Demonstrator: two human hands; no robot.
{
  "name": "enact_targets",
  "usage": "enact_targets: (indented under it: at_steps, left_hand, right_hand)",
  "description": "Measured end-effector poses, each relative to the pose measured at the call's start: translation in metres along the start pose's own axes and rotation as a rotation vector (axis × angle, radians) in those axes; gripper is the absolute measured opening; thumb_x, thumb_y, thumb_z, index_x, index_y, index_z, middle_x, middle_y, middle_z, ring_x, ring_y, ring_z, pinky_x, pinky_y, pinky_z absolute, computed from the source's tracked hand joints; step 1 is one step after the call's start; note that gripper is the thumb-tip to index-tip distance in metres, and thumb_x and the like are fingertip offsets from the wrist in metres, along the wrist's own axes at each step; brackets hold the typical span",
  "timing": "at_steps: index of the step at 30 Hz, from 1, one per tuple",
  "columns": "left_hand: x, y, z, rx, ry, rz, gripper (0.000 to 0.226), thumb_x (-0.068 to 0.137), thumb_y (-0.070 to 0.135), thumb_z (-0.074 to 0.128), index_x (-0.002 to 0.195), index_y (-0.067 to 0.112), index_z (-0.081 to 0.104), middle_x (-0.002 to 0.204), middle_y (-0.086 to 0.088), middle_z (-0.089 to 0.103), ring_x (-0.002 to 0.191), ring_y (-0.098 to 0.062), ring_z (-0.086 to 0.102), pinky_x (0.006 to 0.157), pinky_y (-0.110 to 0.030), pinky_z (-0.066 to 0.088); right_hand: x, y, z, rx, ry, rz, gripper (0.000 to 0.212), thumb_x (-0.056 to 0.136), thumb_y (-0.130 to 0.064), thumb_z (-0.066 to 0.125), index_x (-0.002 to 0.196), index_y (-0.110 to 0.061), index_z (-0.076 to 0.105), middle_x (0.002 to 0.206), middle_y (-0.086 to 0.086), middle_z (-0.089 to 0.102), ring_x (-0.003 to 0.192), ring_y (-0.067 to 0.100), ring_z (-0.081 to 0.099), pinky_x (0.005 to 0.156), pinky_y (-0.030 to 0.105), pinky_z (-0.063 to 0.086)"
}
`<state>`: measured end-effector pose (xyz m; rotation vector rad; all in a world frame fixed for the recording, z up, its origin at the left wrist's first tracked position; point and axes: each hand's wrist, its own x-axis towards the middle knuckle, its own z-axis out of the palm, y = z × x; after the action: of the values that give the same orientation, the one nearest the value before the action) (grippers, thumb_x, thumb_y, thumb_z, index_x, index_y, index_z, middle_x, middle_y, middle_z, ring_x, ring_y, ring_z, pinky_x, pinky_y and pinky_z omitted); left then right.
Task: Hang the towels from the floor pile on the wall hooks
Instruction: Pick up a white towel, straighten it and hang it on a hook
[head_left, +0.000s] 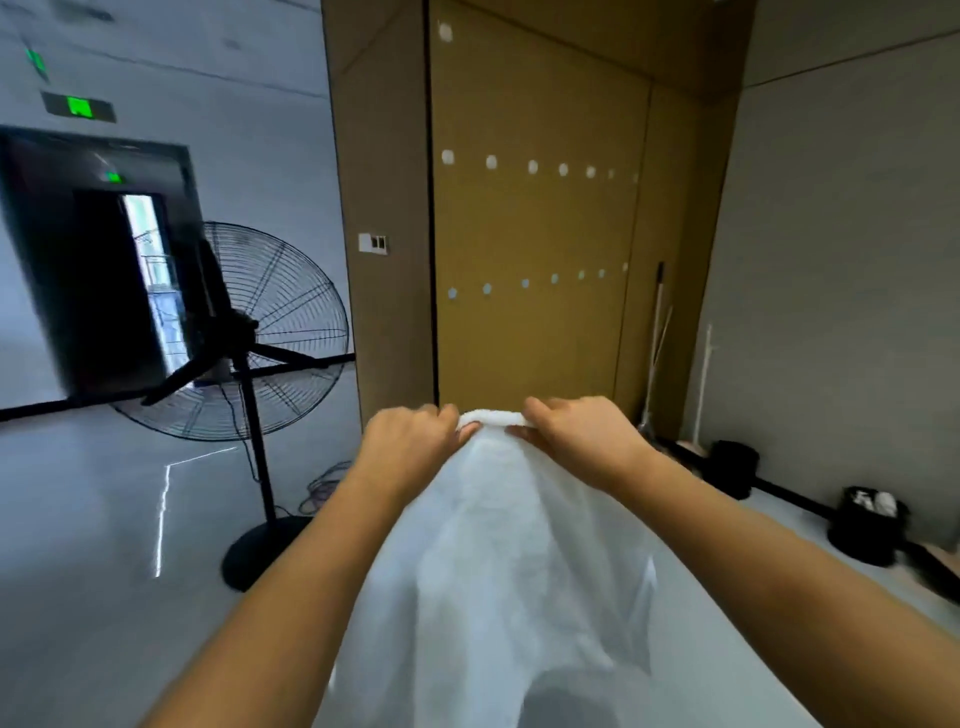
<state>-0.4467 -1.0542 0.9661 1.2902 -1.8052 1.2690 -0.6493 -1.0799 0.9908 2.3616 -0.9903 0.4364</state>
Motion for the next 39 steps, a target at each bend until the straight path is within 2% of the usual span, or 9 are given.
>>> enact_targets:
  at_steps: [6, 10, 15, 20, 26, 29, 32, 36, 39]
  left_hand:
    - [0.025, -0.006, 0.087, -0.010, -0.020, 0.031, 0.042, 0.072, 0.046, 0.058, 0.046, 0.015, 0.051, 0.035, -0.001, 0.044, 0.022, -0.019, 0.040, 0.035, -0.011, 0.022]
    - [0.049, -0.035, 0.150, 0.000, -0.043, 0.033, 0.047, 0.062, 0.045, 0.082, 0.047, 0.014, 0.051, 0.036, -0.002, 0.044, 0.022, -0.019, 0.040, 0.040, -0.012, 0.017]
    - [0.094, -0.078, 0.220, 0.012, -0.053, 0.010, 0.048, 0.055, 0.044, 0.085, 0.046, 0.012, 0.050, 0.034, -0.002, 0.041, 0.021, -0.019, 0.037, 0.043, -0.013, 0.017]
    - [0.115, -0.102, 0.300, 0.020, -0.100, 0.010, 0.046, 0.059, 0.044, 0.084, 0.047, 0.013, 0.053, 0.033, 0.000, 0.041, 0.022, -0.017, 0.037, 0.044, -0.013, 0.016]
    - [0.129, -0.096, 0.399, 0.019, -0.166, 0.024, 0.048, 0.056, 0.043, 0.085, 0.043, 0.014, 0.049, 0.030, 0.001, 0.036, 0.020, -0.016, 0.033, 0.048, -0.011, 0.006]
    - [0.146, -0.095, 0.451, 0.012, -0.226, 0.030, 0.048, 0.047, 0.040, 0.091, 0.044, 0.013, 0.051, 0.032, 0.004, 0.019, 0.020, -0.014, 0.027, 0.046, -0.012, 0.013]
    - [0.172, -0.092, 0.504, 0.017, -0.242, 0.061, 0.043, 0.037, 0.034, 0.094, 0.048, 0.012, 0.059, 0.052, 0.001, -0.005, 0.029, -0.012, 0.011, 0.047, -0.011, 0.015]
    - [0.215, -0.089, 0.568, -0.002, -0.313, 0.058, 0.043, 0.030, 0.029, 0.097, 0.053, 0.014, 0.064, 0.054, 0.001, 0.012, 0.021, -0.013, 0.029, 0.045, -0.011, 0.016]
    - [0.245, -0.090, 0.615, 0.023, -0.312, 0.049, 0.042, 0.035, 0.027, 0.096, 0.054, 0.013, 0.062, 0.044, 0.001, 0.017, 0.024, -0.012, 0.025, 0.041, -0.011, 0.016]
  right_hand:
    - [0.038, 0.040, 0.055, -0.032, -0.085, 0.035, 0.038, 0.100, -0.043, 0.024, 0.108, -0.014, 0.046, 0.082, 0.002, 0.051, 0.071, 0.023, 0.055, 0.064, 0.032, 0.048]
    - [0.092, 0.067, 0.092, -0.070, -0.072, 0.057, 0.039, 0.100, -0.045, 0.023, 0.102, -0.013, 0.044, 0.077, 0.000, 0.044, 0.065, 0.023, 0.045, 0.056, 0.030, 0.035]
    - [0.174, 0.105, 0.129, -0.069, -0.057, 0.079, 0.035, 0.101, -0.043, 0.024, 0.100, -0.013, 0.042, 0.065, -0.004, 0.033, 0.062, 0.022, 0.047, 0.054, 0.029, 0.036]
    - [0.228, 0.135, 0.183, 0.011, -0.087, 0.108, 0.040, 0.100, -0.044, 0.023, 0.107, -0.013, 0.046, 0.079, -0.001, 0.046, 0.071, 0.023, 0.058, 0.067, 0.035, 0.051]
    - [0.271, 0.189, 0.266, 0.025, -0.135, 0.102, 0.040, 0.101, -0.044, 0.021, 0.111, -0.013, 0.044, 0.066, -0.005, 0.031, 0.064, 0.021, 0.045, 0.055, 0.028, 0.038]
    - [0.300, 0.222, 0.306, 0.063, -0.161, 0.089, 0.041, 0.101, -0.045, 0.022, 0.114, -0.014, 0.045, 0.075, -0.002, 0.044, 0.067, 0.019, 0.045, 0.062, 0.031, 0.045]
    - [0.333, 0.264, 0.349, 0.105, -0.179, 0.076, 0.043, 0.100, -0.046, 0.022, 0.116, -0.014, 0.045, 0.087, 0.005, 0.052, 0.068, 0.019, 0.044, 0.068, 0.033, 0.047]
    - [0.378, 0.328, 0.390, 0.116, -0.146, 0.045, 0.042, 0.100, -0.046, 0.023, 0.114, -0.013, 0.045, 0.070, -0.006, 0.035, 0.068, 0.019, 0.042, 0.062, 0.030, 0.037]
    - [0.414, 0.370, 0.417, 0.145, -0.108, 0.057, 0.041, 0.100, -0.046, 0.024, 0.113, -0.014, 0.046, 0.078, -0.004, 0.045, 0.069, 0.020, 0.045, 0.061, 0.027, 0.033]
